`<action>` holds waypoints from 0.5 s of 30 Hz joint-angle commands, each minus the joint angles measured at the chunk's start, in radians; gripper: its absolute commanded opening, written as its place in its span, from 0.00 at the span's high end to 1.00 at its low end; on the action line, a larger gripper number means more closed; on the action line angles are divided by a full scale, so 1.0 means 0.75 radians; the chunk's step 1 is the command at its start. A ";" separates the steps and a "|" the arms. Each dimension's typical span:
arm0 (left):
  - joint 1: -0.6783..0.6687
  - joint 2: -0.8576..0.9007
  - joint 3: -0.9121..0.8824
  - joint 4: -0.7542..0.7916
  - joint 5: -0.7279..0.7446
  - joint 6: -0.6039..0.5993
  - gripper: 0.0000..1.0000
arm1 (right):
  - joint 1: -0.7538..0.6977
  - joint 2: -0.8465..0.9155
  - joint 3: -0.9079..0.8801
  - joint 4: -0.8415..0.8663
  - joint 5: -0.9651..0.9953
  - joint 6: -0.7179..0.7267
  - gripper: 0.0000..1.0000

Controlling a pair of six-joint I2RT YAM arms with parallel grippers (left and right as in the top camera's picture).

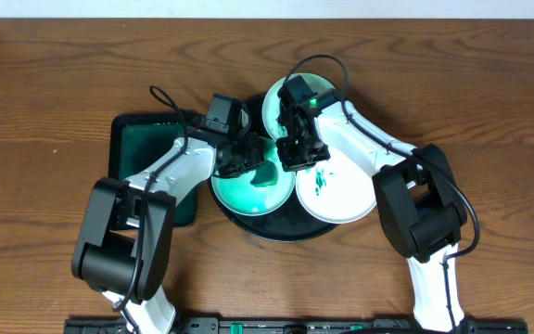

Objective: Clean dirty plates on tray and stack at the side
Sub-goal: 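Scrub the left plate with the sponge while the right gripper holds it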

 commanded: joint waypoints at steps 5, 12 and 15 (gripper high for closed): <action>0.005 -0.124 0.026 -0.151 -0.204 0.067 0.93 | -0.006 0.011 -0.016 -0.025 0.052 -0.031 0.99; 0.004 -0.367 0.026 -0.262 -0.206 0.074 0.93 | -0.006 0.011 -0.016 -0.001 0.051 -0.031 0.99; 0.004 -0.464 0.026 -0.352 -0.355 0.094 0.93 | -0.006 0.011 -0.016 0.004 0.051 -0.031 0.99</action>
